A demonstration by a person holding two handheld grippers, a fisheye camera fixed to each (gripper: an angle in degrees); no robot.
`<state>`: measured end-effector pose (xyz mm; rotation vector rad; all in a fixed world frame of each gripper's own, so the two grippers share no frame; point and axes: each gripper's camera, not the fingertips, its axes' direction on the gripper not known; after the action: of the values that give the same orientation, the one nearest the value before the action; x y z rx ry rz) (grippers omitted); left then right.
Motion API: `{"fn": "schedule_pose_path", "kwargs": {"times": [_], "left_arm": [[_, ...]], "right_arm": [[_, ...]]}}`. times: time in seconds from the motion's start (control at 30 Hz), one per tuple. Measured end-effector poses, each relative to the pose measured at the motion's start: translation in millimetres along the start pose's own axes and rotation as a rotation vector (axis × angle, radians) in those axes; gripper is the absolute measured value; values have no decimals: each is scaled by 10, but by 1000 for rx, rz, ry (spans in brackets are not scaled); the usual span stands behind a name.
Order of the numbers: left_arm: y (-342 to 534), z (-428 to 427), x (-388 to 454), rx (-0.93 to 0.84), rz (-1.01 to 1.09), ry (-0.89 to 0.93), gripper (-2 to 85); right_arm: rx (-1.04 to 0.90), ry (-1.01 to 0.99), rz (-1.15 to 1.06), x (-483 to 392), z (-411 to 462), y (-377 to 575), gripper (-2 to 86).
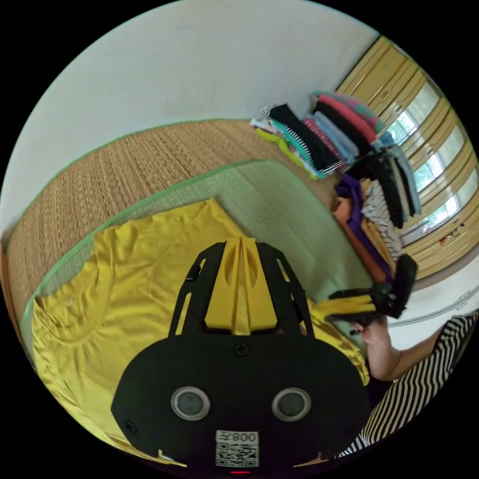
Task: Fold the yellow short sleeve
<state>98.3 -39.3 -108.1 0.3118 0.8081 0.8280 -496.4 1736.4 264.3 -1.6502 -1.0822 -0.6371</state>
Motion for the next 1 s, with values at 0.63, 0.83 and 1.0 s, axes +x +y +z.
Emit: {"fn": "schedule_pose_path", "kwargs": {"times": [0.63,0.83,1.0], "left_arm": [[5399,-766,-2194,398,-1089,-165,79],[6135,-319,-2806,497,-1161,-65,53],[6467,-31,-3054,507,-1104,-62,24]], "right_arm": [[1,-33,64,-1429,-558,-798,13],[-135,-124,-136,-2929,114,-1615,48],[-246,-169,-362,-4413,851,-2374,71]]}}
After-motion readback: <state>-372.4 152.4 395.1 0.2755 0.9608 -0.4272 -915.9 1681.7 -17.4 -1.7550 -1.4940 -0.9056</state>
